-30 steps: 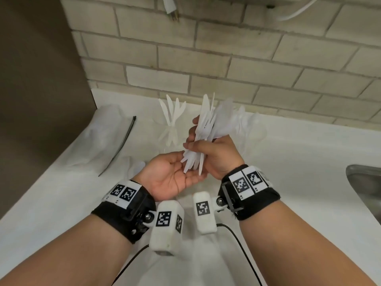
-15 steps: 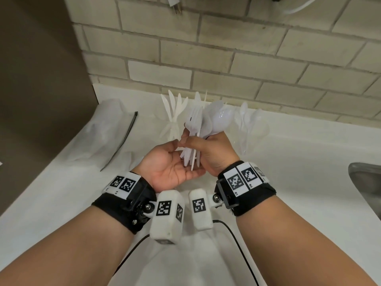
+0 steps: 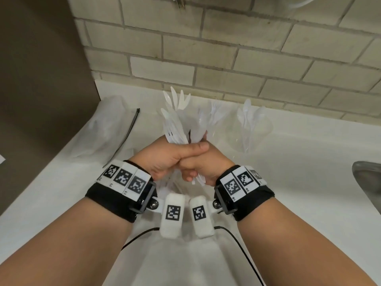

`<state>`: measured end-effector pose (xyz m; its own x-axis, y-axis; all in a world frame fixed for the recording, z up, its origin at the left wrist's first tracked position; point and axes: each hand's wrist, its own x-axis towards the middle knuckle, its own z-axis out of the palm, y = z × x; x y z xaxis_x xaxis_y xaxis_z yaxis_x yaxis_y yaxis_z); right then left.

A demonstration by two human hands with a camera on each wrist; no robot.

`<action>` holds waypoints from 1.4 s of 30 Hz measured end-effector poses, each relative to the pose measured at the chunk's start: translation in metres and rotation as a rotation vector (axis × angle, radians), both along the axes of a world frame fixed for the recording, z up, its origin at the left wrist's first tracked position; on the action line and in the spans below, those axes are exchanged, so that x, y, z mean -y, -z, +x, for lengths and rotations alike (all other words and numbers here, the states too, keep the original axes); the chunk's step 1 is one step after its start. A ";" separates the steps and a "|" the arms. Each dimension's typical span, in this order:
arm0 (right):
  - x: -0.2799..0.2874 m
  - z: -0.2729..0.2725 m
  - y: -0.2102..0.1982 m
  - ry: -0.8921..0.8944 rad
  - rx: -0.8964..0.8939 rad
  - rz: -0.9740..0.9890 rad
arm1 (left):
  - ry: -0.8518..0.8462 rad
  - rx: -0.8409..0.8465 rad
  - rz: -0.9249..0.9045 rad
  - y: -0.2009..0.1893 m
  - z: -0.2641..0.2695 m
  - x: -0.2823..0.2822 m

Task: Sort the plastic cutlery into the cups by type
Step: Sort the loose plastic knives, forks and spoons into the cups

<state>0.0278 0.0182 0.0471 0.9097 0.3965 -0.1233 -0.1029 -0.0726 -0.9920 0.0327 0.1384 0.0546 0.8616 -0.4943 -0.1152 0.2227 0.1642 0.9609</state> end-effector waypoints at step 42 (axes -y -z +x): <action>-0.015 0.018 -0.053 0.487 0.467 -0.340 | -0.582 0.473 0.777 0.029 0.015 -0.004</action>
<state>0.0462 0.0327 0.1004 0.9601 -0.0552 0.2742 0.2239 -0.4359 -0.8717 0.0476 0.1427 0.0259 0.9801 0.0705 0.1858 -0.1139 -0.5667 0.8160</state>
